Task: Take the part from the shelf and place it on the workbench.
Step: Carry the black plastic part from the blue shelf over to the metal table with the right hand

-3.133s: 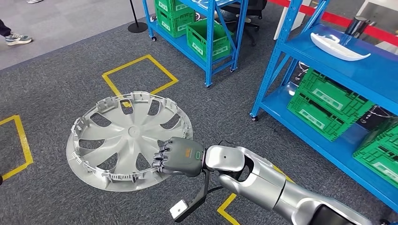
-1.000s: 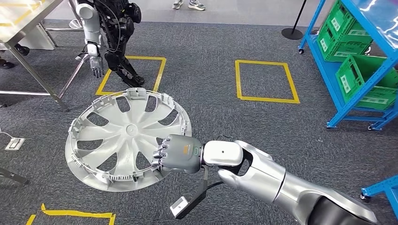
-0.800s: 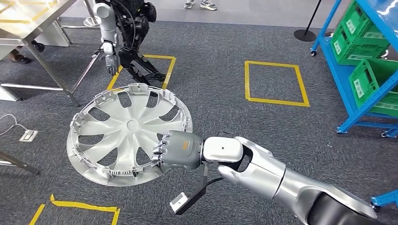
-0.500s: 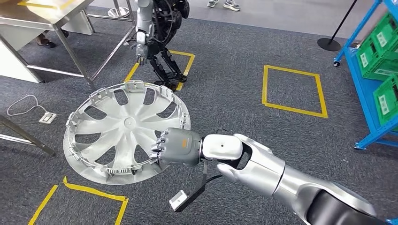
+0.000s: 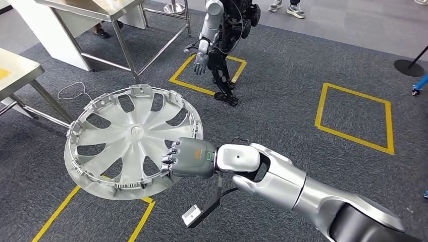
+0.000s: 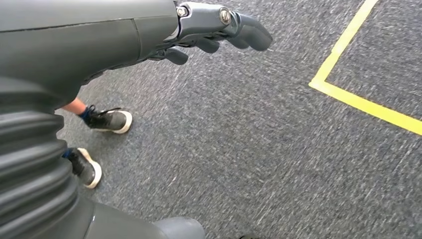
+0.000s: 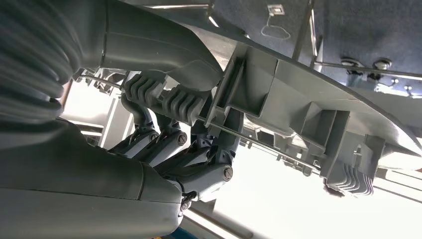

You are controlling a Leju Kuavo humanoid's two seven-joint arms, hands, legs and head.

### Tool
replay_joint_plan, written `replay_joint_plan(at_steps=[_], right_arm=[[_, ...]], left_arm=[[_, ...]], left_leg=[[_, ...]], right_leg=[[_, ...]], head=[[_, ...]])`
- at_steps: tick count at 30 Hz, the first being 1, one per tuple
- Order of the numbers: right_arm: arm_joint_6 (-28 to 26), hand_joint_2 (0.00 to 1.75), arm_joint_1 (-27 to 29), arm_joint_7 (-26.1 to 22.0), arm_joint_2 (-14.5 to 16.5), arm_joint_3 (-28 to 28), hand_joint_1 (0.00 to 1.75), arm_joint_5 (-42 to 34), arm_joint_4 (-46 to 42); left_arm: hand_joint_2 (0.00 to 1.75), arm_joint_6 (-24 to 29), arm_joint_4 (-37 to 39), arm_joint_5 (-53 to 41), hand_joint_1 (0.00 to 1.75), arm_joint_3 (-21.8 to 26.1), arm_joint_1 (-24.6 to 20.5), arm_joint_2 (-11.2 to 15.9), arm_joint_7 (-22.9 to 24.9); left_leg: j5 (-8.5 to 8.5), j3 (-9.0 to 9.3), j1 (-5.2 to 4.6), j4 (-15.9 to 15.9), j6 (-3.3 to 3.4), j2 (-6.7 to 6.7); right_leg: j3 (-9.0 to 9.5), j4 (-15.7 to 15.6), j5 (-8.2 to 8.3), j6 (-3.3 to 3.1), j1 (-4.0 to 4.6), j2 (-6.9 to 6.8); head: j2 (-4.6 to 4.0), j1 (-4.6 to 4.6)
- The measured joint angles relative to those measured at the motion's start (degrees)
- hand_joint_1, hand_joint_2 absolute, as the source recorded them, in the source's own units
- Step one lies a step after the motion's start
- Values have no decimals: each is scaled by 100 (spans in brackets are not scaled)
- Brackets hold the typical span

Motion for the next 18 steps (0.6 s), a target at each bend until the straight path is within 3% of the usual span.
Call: replay_joint_plan(at_steps=[1, 3, 4, 5, 7, 8, 9, 10, 12, 13, 15, 16, 18], right_arm=[[-21, 175, -3, 4, 2, 0, 175, 1, 0], [-66, 175, 0, 13, 1, 0, 175, -2, 0], [-81, 175, 12, 14, -7, 0, 175, -3, 0], [-95, 175, 28, 14, -18, 1, 175, -4, 0], [-106, 175, 69, 14, -34, 5, 175, -3, 0], [-108, 175, 83, 15, -37, 7, 175, -3, 0], [-110, 175, 93, 20, -38, 9, 175, -3, 0], [-114, 175, 99, 35, -40, 9, 175, -1, -1], [-130, 175, 109, 96, -60, 5, 175, 9, -3], [-142, 175, 117, 134, -75, 2, 175, 17, -6], [-160, 175, 141, 192, -102, -2, 175, 36, -16], [-165, 175, 158, 211, -113, -4, 175, 43, -29], [-173, 175, 199, 229, -142, -16, 175, 49, -62]], left_arm=[[175, -1, 2, -1, 0, 2, 8, -3, -18], [175, -1, 3, -3, 0, 3, 7, -5, -43], [175, -1, 4, -5, 0, 3, 0, -10, -49], [175, -1, 4, -8, 0, 3, -7, -10, -49], [175, -1, 4, -18, 0, 3, -9, -8, -33], [175, -1, 5, -28, 0, 3, -6, -5, -20], [175, -1, 5, -42, 0, 3, -3, -2, -5], [175, -1, 5, -57, 0, 3, -2, 4, 9], [175, -9, 4, -100, 0, 2, -12, 11, 36], [175, -15, 4, -125, 0, 2, -14, 13, 50], [175, -32, 4, -173, 0, 1, -4, 17, 82], [175, -45, 4, -196, 0, 1, 7, 20, 97], [175, -65, 3, -228, 0, 1, 11, 23, 123]], left_leg=[[-13, -24, -6, 17, -33, 55], [-208, -185, -32, 327, -76, 388], [-394, -347, -43, 672, -88, 610], [-587, -537, -42, 1077, -101, 743], [-762, -785, -38, 1635, -117, 832], [-687, -746, -38, 1595, -118, 845], [-526, -590, -39, 1328, -113, 875], [-336, -346, -44, 900, -100, 974], [-116, 48, -77, 199, -24, 1178], [-86, 129, -92, 37, 25, 1229], [-84, 114, -107, 5, 119, 1123], [-71, 113, -99, -8, 154, 1060], [-38, 120, -69, -38, 224, 937]], right_leg=[[11, -27, 17, -39, -4, -65], [37, -82, 44, -118, -26, -219], [43, -89, 43, -142, -14, -295], [44, -90, 38, -159, -3, -378], [45, -87, 28, -170, 14, -548], [50, -86, 23, -168, 17, -626], [59, -83, 16, -160, 17, -700], [73, -77, 3, -145, 20, -772], [93, -58, -32, -91, 51, -896], [100, -51, -46, -60, 66, -951], [121, -57, -58, -2, 74, -1061], [131, -41, -80, 37, 59, -1038], [30, 239, -272, 114, 25, -742]], head=[[0, -5], [0, -46], [0, -68], [0, -84], [0, -85], [0, -86], [0, -86], [0, -86], [0, -83], [0, -76], [0, -65], [0, -63], [0, -53]])
